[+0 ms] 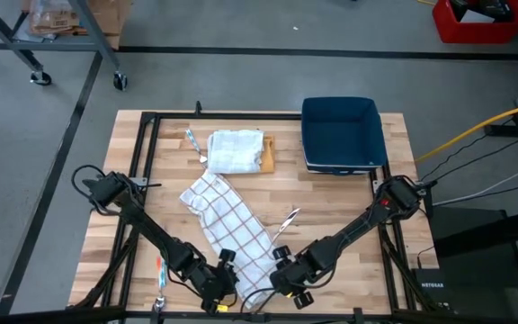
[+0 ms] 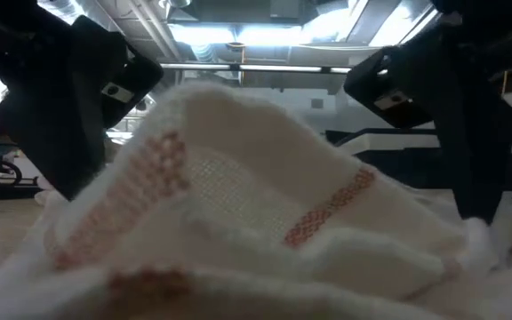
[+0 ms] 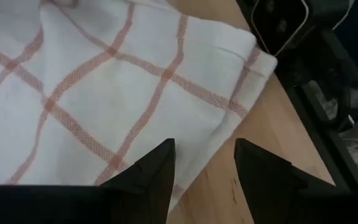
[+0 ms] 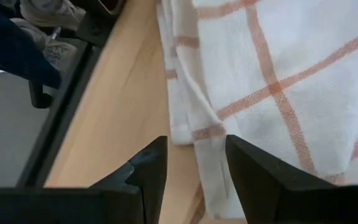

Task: Fold towel
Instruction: Fold the white patterned towel

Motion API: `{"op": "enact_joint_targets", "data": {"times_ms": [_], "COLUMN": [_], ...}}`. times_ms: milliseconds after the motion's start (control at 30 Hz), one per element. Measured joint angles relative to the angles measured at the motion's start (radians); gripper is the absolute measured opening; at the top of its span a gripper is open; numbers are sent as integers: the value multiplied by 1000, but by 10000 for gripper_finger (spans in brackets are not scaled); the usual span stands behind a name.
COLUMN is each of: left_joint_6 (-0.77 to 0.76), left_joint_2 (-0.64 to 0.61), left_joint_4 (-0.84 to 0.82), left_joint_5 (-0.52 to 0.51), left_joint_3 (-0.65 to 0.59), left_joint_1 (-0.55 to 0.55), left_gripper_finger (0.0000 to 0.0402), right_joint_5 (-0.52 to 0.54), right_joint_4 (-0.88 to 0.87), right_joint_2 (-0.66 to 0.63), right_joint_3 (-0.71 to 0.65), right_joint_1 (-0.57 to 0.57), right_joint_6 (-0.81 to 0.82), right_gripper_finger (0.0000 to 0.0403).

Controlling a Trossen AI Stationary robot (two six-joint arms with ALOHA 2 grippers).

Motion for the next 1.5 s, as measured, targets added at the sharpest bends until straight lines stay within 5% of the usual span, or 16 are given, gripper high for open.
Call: {"op": "enact_joint_targets", "data": {"times_ms": [600, 967, 1500], "left_joint_6": [4, -188, -371], "left_joint_2": [67, 67, 41], "left_joint_4": [20, 52, 144], "left_joint_5": [-12, -56, -240], "left_joint_3": [2, 0, 0], "left_joint_1": [-2, -20, -86], "left_gripper_finger": [156, 28, 2], "right_joint_5": [16, -5, 47], "right_joint_4": [31, 139, 190], "right_joint_2": [52, 57, -32], "right_joint_3": [3, -1, -1], "right_joint_1": [1, 0, 1], "right_joint_6": [12, 83, 189], "right_gripper_finger": [163, 9, 6]}}
